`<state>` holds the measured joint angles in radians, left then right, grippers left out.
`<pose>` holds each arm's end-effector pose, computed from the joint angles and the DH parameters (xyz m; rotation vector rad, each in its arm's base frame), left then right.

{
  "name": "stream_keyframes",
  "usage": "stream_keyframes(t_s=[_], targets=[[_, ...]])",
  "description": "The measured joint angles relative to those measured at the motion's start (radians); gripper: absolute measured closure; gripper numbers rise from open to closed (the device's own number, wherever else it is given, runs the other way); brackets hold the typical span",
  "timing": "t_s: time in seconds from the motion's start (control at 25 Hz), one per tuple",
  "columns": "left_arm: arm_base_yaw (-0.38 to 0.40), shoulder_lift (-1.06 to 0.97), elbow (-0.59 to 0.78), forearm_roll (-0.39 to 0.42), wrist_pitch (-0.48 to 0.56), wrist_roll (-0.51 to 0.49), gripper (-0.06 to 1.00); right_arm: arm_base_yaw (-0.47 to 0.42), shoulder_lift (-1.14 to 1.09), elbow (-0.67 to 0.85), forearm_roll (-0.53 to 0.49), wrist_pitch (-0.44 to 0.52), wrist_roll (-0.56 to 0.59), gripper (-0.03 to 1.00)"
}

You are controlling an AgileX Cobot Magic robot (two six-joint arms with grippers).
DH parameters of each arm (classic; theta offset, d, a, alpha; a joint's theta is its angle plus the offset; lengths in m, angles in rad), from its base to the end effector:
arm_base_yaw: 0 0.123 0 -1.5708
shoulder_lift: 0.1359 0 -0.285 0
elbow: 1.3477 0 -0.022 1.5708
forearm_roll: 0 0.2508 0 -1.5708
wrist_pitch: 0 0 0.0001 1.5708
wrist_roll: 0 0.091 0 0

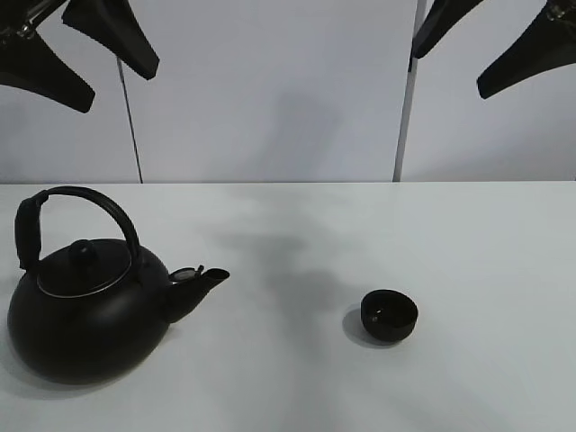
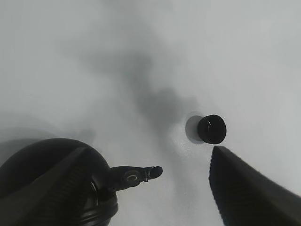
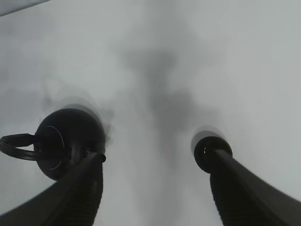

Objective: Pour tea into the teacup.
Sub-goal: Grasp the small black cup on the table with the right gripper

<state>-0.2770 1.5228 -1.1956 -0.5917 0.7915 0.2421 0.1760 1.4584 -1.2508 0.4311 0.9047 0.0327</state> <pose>0.3009 -0.1231 0.3012 0.2699 2.5252 -0.7048 0.2963 0.0831 0.3283 0.0394 2.5824 0.6124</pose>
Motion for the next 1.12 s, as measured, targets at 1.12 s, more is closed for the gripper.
stream_keyframes(t_s=[1.12], targets=[[0.000,0.000,0.000,-0.001,0.000,0.000,0.43,0.018,0.000,0.000,-0.039,0.193,-0.198,0.39]])
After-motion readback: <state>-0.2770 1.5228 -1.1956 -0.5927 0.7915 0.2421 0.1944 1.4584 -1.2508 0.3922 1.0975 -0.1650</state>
